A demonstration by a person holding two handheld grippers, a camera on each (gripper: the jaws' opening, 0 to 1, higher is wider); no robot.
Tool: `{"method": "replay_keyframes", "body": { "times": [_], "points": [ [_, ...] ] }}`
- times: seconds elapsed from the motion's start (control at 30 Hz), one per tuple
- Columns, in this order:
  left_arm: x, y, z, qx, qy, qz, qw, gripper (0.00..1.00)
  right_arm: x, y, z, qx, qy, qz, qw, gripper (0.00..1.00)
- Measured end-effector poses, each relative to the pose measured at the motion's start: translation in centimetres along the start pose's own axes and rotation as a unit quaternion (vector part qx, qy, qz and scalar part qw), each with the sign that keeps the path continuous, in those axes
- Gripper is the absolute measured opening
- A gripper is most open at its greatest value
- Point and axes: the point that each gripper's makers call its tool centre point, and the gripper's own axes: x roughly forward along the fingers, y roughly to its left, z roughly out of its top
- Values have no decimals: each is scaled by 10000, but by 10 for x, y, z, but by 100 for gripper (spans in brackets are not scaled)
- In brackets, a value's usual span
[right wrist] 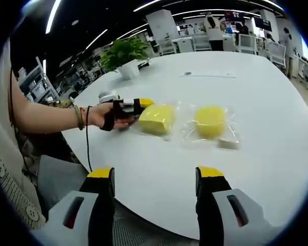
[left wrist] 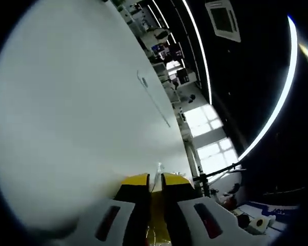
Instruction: Compare the silicone blocks by pressing each to a similar depth, holding the contact briefly, and releasing to observe deformation and rebound differences across the visible hardness samples.
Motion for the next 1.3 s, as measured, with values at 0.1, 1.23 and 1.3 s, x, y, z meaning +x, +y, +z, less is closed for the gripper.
{"method": "replay_keyframes", "body": {
  "times": [0.1, 1.23, 1.3],
  "points": [
    [0, -8, -3, 176, 127, -69, 9997, 0, 0, 1, 1, -15, -14, -4, 10000, 59],
    [-22, -122, -10, 3619, 620, 279, 9297, 0, -19, 28, 19, -253, -659, 273, 9971, 57],
    [-24, -129, -16, 3776, 689, 261, 9230, 0, -22, 29, 20, -284, -727, 296, 9965, 57]
  ]
}}
